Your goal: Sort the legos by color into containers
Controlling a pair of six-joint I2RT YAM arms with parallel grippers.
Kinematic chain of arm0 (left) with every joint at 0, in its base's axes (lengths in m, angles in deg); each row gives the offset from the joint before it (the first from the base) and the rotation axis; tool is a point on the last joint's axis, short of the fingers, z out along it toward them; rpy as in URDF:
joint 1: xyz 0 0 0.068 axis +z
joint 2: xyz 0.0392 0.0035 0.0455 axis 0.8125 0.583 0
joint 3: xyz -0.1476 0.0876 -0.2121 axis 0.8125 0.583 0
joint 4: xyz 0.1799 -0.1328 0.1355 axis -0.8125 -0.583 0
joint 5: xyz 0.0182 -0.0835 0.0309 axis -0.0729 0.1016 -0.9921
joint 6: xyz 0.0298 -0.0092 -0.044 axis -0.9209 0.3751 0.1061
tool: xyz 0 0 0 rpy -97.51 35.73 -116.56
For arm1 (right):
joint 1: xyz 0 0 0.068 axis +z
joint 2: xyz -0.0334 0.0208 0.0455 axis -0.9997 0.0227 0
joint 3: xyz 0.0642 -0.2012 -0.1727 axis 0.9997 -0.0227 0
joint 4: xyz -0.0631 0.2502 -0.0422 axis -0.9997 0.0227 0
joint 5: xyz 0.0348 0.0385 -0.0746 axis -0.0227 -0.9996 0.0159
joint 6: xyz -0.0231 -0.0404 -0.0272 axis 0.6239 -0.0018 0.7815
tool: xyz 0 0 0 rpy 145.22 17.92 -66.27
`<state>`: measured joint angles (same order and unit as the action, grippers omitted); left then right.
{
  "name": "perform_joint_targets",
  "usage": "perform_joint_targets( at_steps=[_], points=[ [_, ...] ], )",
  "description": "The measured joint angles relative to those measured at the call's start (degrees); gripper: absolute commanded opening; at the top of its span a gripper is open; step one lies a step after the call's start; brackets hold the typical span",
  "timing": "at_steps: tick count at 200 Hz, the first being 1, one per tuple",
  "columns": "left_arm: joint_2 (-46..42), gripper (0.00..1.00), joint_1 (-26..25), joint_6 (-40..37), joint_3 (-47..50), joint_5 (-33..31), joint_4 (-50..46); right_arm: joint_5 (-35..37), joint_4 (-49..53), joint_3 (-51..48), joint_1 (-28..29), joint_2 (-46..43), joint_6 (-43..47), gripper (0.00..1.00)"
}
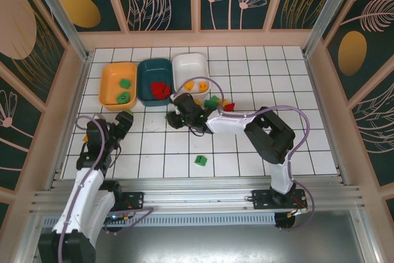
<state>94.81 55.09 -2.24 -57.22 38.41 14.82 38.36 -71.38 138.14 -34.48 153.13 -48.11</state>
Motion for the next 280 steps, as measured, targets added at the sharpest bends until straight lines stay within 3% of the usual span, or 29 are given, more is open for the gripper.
perform_joint_targets(
  at_steps=[37,83,141,158,171,185,245,280],
  points=[
    [4.83,0.98,1.42,-2.93,-5.62,-5.53,-3.74,-2.54,-2.36,16.65,1.75,6.69,0.07,0.27],
    [7.63,0.99,3.41,-4.02,-6.67,-3.50,-4.07,-4.61,-1.75,34.67,1.75,20.48,2.45,0.27],
    [4.90,0.99,3.43,-5.01,-9.03,-2.38,-5.84,-5.92,4.79,53.64,1.33,33.53,6.84,0.28],
    [4.15,0.98,3.43,-5.05,-9.16,-2.16,-5.97,-5.92,7.32,60.46,1.18,37.05,7.82,0.37],
    [3.91,0.99,3.43,-5.05,-9.16,-1.66,-6.21,-5.88,9.46,65.81,1.07,39.67,8.68,0.63],
    [3.85,0.99,3.43,-5.07,-9.16,-0.92,-6.38,-5.25,11.30,69.40,0.96,41.51,9.11,0.69],
    [1.05,0.98,3.43,-5.01,-9.16,0.26,-6.97,-2.60,13.18,67.32,-0.35,40.70,9.38,0.64],
    [-2.51,0.94,3.43,-4.79,-8.66,0.07,-5.70,-0.39,10.29,48.13,-0.98,29.14,9.29,0.64]
  ],
)
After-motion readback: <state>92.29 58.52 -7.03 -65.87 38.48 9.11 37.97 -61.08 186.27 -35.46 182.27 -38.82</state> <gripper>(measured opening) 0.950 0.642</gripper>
